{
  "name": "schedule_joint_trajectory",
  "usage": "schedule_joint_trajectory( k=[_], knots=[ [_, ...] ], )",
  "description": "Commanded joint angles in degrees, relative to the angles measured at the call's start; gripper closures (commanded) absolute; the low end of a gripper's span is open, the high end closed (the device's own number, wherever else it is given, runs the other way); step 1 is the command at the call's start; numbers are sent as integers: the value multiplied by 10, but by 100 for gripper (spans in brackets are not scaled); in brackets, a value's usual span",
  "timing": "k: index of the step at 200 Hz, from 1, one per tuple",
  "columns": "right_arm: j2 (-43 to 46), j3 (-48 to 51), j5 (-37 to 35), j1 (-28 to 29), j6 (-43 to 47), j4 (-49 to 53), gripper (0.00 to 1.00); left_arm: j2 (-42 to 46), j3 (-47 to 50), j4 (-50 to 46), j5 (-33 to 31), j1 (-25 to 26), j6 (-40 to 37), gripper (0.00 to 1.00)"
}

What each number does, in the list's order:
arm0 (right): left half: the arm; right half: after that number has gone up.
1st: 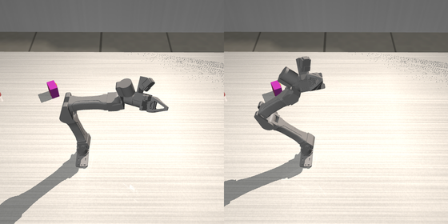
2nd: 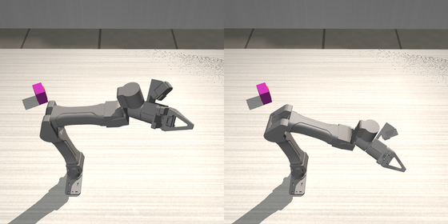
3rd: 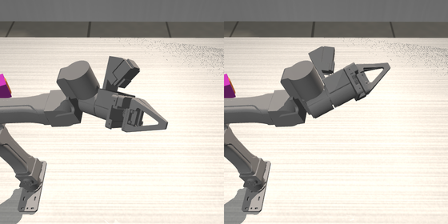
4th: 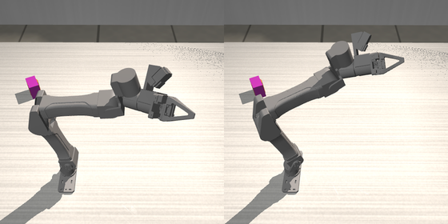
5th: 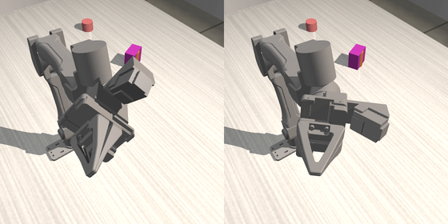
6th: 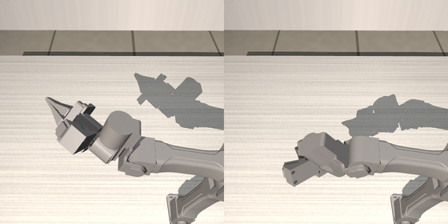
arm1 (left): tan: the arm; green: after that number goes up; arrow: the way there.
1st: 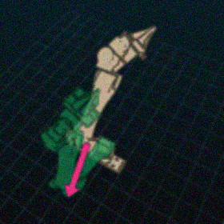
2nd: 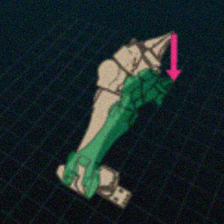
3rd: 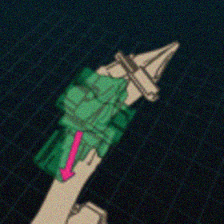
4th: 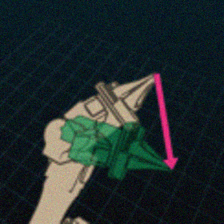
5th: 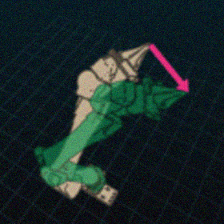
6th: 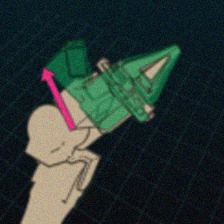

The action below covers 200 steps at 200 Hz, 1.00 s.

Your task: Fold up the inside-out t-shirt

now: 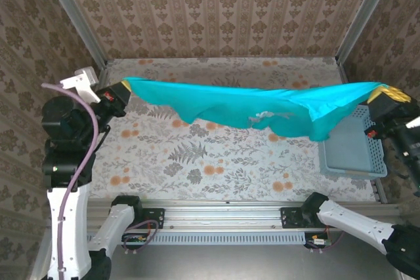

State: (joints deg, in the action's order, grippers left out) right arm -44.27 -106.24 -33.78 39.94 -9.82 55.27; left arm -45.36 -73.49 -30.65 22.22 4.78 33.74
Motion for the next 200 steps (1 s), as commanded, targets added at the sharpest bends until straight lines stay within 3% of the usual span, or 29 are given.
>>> schedule_joint_trajectory(
  k=[1, 26, 38, 82, 122, 145, 160, 178, 200],
  knots=[
    [-52, 57, -18, -4, 23, -15, 100, -60, 19, -38, -13, -2, -18, 100],
    [-108, 112, -118, -7, 78, -70, 100, -167, -16, -89, -26, -3, -33, 100],
    [-147, 123, -123, -29, 91, -86, 100, -222, -42, -112, -36, -2, -44, 100],
    [-303, 51, 117, -223, 24, -85, 100, -406, -171, -141, -59, -7, -53, 100],
    [-476, -186, 201, -313, 6, -72, 100, -554, -470, -183, -31, -27, -59, 100],
    [-533, -338, 245, -342, -7, -55, 100, -609, -660, -216, -10, -51, -69, 100],
    [-553, -411, 262, -345, -1, -57, 100, -620, -731, -213, 17, -69, -67, 100],
    [-549, -437, 296, -345, 3, -75, 100, -594, -727, -193, 35, -85, -64, 100],
    [-517, -391, 348, -345, 1, -95, 100, -506, -590, -135, 30, -91, -81, 100]
  ],
)
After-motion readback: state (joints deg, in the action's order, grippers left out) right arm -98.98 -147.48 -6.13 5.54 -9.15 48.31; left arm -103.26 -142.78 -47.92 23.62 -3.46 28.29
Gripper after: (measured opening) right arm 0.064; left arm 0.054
